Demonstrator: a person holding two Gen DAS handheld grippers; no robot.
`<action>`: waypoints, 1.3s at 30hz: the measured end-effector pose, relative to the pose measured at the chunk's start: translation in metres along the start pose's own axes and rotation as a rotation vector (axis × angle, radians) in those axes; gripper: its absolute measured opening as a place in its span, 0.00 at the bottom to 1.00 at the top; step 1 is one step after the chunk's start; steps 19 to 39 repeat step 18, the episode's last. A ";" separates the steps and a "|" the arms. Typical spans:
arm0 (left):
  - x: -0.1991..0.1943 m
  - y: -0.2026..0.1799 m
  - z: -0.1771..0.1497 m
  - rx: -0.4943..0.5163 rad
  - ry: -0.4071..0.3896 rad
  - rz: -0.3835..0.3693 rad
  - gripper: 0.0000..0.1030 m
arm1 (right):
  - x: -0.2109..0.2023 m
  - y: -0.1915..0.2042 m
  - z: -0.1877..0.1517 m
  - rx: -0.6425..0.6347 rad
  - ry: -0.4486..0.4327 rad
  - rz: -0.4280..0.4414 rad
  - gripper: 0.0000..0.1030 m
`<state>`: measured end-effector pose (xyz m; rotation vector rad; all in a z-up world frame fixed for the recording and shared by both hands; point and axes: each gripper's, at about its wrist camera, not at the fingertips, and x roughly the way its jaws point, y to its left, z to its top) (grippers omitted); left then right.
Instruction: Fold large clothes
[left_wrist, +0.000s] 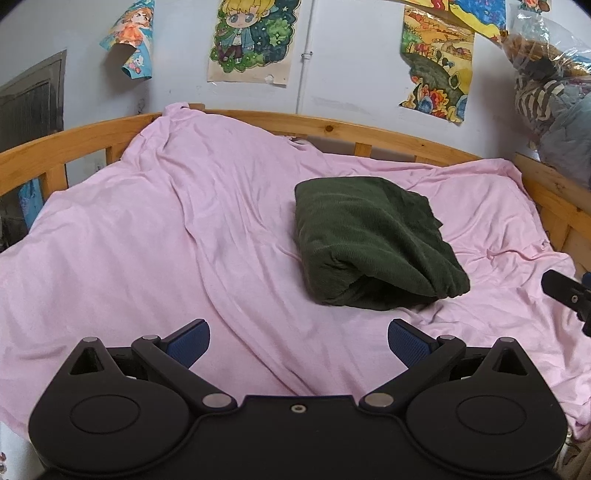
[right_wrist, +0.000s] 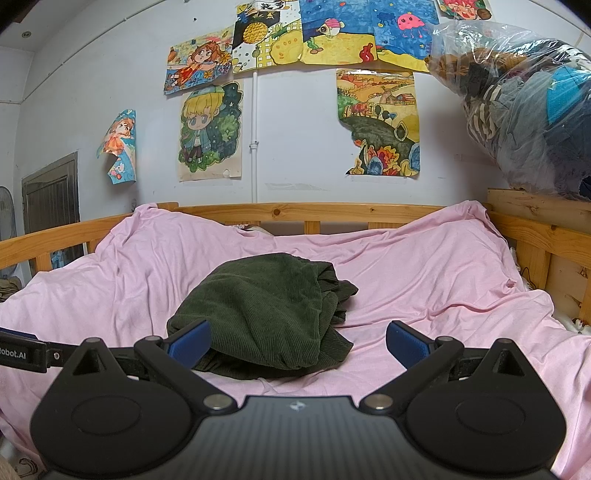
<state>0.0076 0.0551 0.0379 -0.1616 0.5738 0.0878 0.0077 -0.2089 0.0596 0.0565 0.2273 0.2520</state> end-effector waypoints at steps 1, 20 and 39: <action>0.001 0.000 0.000 0.006 0.000 0.011 0.99 | 0.000 0.000 0.000 0.000 0.000 0.000 1.00; 0.002 -0.002 -0.002 0.021 0.011 0.031 0.99 | 0.000 -0.004 -0.002 -0.006 0.005 0.004 1.00; 0.002 -0.002 -0.002 0.021 0.011 0.031 0.99 | 0.000 -0.004 -0.002 -0.006 0.005 0.004 1.00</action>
